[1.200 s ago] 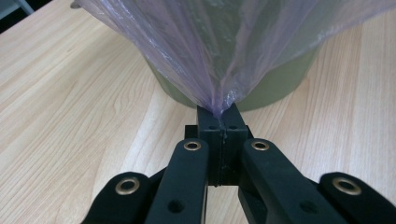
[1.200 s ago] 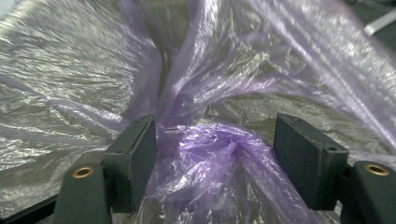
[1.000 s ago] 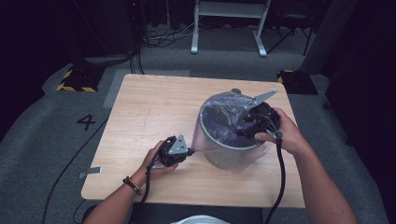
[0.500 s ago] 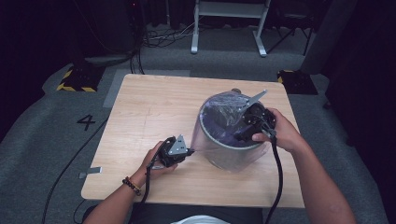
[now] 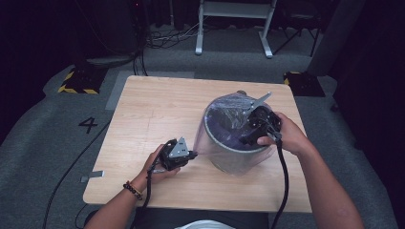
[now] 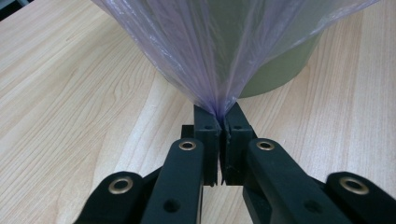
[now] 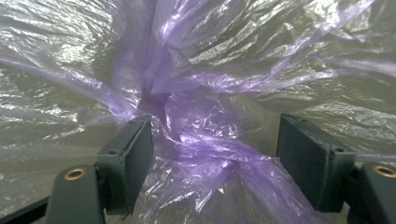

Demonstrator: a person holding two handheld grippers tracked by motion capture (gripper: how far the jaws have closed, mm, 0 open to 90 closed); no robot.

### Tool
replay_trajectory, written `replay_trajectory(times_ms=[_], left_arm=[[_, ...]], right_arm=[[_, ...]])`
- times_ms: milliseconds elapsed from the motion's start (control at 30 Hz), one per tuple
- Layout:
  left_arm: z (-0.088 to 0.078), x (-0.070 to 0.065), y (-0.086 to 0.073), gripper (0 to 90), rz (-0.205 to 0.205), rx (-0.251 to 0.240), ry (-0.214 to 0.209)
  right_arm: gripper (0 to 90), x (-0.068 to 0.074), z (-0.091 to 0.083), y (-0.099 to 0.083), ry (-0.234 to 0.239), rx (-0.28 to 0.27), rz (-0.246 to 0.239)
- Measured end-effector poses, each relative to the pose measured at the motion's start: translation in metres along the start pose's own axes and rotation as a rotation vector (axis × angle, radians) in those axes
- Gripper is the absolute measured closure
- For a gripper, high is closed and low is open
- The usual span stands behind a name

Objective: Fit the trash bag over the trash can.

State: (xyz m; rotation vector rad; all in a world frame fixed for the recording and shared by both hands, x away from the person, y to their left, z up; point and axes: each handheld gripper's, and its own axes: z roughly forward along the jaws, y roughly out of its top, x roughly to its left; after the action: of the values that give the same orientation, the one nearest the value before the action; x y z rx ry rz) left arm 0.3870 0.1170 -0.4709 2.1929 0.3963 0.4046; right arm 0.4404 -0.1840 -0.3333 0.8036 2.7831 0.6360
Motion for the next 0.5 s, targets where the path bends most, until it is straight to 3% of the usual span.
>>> replay_trajectory(times_ms=[267, 333, 400, 433, 467, 500], left_arm=[[0.0005, 0.0, -0.0001, 80.5, -0.002, 0.009, 0.002], [-0.0001, 0.0002, -0.0005, 68.2, -0.011, 0.007, 0.013], [-0.0012, 0.0008, -0.0008, 64.3, -0.028, 0.002, 0.032], [-0.0018, 0.0013, -0.0008, 56.0, -0.037, 0.0, 0.042], [-0.0026, 0.0017, -0.0005, 42.1, -0.051, 0.005, 0.036], [-0.0033, 0.0017, -0.0005, 36.1, -0.054, 0.011, 0.035]], right_arm=[[27.6, -0.0003, 0.001, 0.001, 0.001, 0.034, 0.009], [27.5, -0.0003, 0.0015, 0.0016, 0.001, 0.042, 0.006], [27.5, -0.0005, 0.0015, 0.0016, 0.002, 0.043, 0.007], [27.6, -0.0005, 0.0014, 0.0014, 0.003, 0.041, 0.008], [27.7, -0.0004, 0.0013, 0.0013, 0.004, 0.037, 0.013], [27.6, -0.0004, 0.0013, 0.0012, 0.005, 0.036, 0.013]])
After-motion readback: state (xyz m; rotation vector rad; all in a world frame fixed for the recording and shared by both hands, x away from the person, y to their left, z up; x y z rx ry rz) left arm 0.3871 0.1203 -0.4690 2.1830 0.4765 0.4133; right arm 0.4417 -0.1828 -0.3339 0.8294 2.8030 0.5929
